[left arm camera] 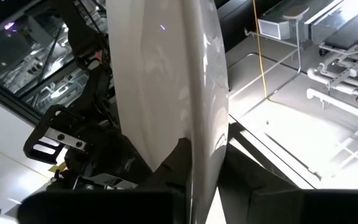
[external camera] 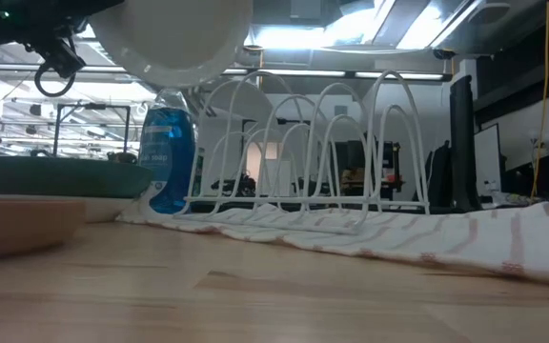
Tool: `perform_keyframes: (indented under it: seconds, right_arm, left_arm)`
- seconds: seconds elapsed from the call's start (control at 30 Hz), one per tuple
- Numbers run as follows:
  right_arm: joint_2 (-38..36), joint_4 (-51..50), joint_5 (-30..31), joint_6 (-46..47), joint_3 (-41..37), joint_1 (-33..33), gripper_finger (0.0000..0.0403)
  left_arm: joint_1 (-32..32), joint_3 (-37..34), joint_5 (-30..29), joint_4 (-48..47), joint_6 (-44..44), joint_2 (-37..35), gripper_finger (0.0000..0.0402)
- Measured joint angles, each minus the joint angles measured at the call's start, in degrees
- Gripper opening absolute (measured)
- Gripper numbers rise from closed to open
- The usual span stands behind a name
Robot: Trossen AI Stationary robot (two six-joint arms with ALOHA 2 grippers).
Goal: Sort dishes
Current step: Put the white plate into the white dish rack
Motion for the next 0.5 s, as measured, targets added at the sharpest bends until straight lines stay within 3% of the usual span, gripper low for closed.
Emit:
perform_keyframes:
  seconds: [0.5]
  right_arm:
    - [-0.09, -0.12, 0.05, 0.11, 0.02, 0.02, 0.0040]
  left_arm:
    - [0.00, 0.00, 0.18, 0.13, 0.14, -0.03, 0.0037]
